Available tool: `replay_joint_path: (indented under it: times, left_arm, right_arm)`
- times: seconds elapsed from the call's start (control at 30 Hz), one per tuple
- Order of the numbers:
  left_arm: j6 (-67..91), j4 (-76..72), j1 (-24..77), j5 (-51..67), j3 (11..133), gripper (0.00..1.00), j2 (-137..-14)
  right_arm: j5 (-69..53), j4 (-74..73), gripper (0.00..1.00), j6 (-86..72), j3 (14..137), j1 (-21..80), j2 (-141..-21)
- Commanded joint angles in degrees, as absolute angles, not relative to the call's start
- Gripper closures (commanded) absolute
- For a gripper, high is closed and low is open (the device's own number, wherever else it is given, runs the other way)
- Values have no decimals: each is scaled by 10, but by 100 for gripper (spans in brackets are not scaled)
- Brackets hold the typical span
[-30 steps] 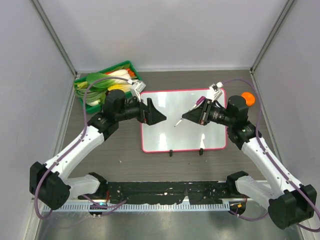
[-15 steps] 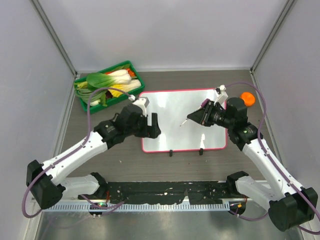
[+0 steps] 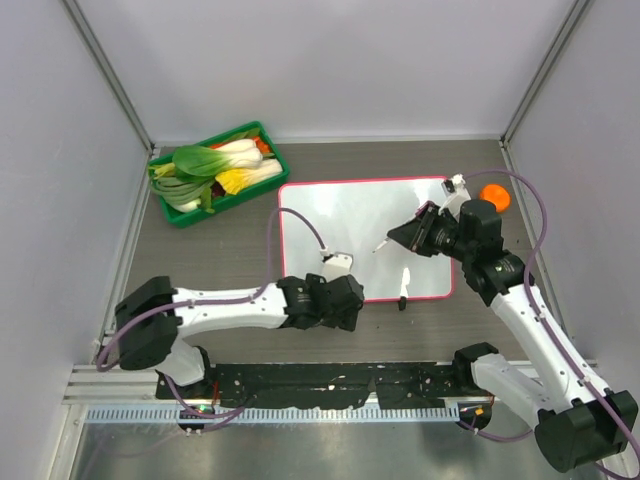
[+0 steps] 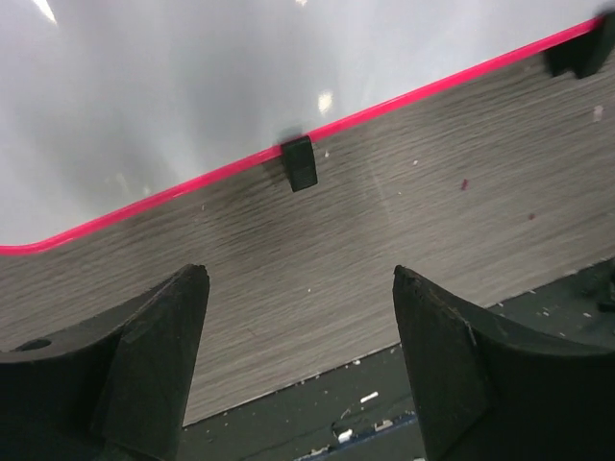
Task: Write a sentence on the whiteboard
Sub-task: Adjust the whiteboard marker, then move the whiteboard stand to the center of the board.
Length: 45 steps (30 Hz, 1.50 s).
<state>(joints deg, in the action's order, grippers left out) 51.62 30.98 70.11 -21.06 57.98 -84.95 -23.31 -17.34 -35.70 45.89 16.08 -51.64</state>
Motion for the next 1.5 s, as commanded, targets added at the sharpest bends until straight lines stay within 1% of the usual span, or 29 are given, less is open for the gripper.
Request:
replay_joint_path:
  times: [0.0, 0.1, 0.23, 0.33, 0.37, 0.43, 0.73, 0.8, 0.93, 1.03, 1.07, 1.2, 1.47]
  left_arm:
    - [561, 282, 722, -259, 607, 21, -903]
    - [562, 251, 726, -261, 588, 26, -932]
    - [568, 195, 729, -252, 566, 40, -952]
    - [572, 199, 729, -268, 571, 43, -976]
    - [575, 206, 729, -272, 577, 48, -986]
    - [581, 226, 731, -288, 587, 51, -1000]
    - [598, 239, 732, -329, 592, 53, -1038]
    - [600, 243, 732, -334, 594, 55, -1044]
    - [607, 245, 731, -348, 590, 64, -1049]
    - [606, 236, 729, -350, 583, 76, -1049]
    - [607, 233, 729, -349, 581, 82, -1049]
    - [606, 229, 730, -340, 577, 100, -1046]
    - [623, 257, 757, -312, 574, 100, -1023]
  right_arm:
    - [-211, -194, 99, -335, 475, 145, -490]
    - [-208, -214, 100, -323, 484, 140, -483]
    - [-207, -227, 99, -311, 490, 134, -480]
    - [-209, -229, 99, -311, 491, 132, -482]
    - [-210, -229, 99, -309, 492, 132, -483]
    - [-211, -230, 99, -309, 496, 131, -486]
    - [-221, -229, 99, -304, 489, 130, -483]
    - [-221, -230, 99, -304, 486, 131, -483]
    - [-219, -229, 99, -304, 485, 129, -483]
    - [-219, -229, 99, -303, 482, 129, -487]
    - [-220, -229, 99, -302, 481, 129, -487]
    - [-221, -227, 99, -302, 474, 129, -487]
    - [-219, -226, 99, -301, 465, 131, -480]
